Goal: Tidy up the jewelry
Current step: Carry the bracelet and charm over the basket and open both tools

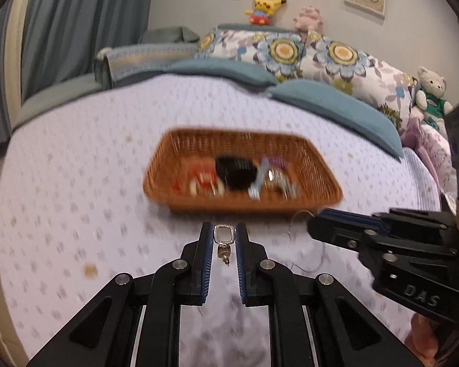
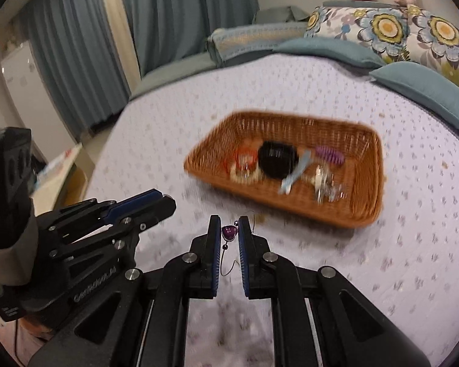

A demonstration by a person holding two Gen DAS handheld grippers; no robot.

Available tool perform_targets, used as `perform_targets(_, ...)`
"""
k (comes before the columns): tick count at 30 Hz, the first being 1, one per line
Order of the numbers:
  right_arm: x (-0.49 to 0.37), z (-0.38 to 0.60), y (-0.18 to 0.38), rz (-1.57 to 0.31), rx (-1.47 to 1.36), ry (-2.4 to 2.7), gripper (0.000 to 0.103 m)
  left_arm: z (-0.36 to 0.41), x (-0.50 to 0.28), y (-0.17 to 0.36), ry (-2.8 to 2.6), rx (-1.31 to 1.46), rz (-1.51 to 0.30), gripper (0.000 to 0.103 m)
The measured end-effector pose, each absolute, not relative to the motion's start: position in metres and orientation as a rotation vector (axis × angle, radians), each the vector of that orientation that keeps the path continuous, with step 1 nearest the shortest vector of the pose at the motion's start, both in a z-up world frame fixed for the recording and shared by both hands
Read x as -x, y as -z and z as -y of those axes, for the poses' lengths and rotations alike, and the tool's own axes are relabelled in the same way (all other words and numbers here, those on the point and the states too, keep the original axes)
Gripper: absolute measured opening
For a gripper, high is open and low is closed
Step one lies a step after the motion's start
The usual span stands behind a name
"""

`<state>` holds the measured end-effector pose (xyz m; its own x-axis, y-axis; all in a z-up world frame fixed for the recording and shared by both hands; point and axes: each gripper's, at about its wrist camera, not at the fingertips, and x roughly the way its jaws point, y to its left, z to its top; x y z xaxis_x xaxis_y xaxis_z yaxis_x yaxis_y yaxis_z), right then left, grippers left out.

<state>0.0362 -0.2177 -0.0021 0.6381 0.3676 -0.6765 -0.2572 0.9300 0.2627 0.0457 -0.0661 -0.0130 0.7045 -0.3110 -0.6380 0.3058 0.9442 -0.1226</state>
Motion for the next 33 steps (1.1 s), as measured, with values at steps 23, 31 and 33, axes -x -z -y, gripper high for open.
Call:
perform_targets(23,-0.189,0.302,0.056,-0.865,-0.249,-0.116,0.014,0.091,-0.215,0.051,0.409,0.07,-0.76,0.014)
perform_targets(31,-0.193,0.305,0.065,-0.873,-0.277,-0.121,0.014,0.093,-0.22,0.064,0.402,0.064,-0.765,0.015)
perform_targets(33,-0.194,0.309,0.065,-0.879,-0.303,-0.13,0.015,0.092,-0.219,0.061,0.397,0.065,-0.758,0.015)
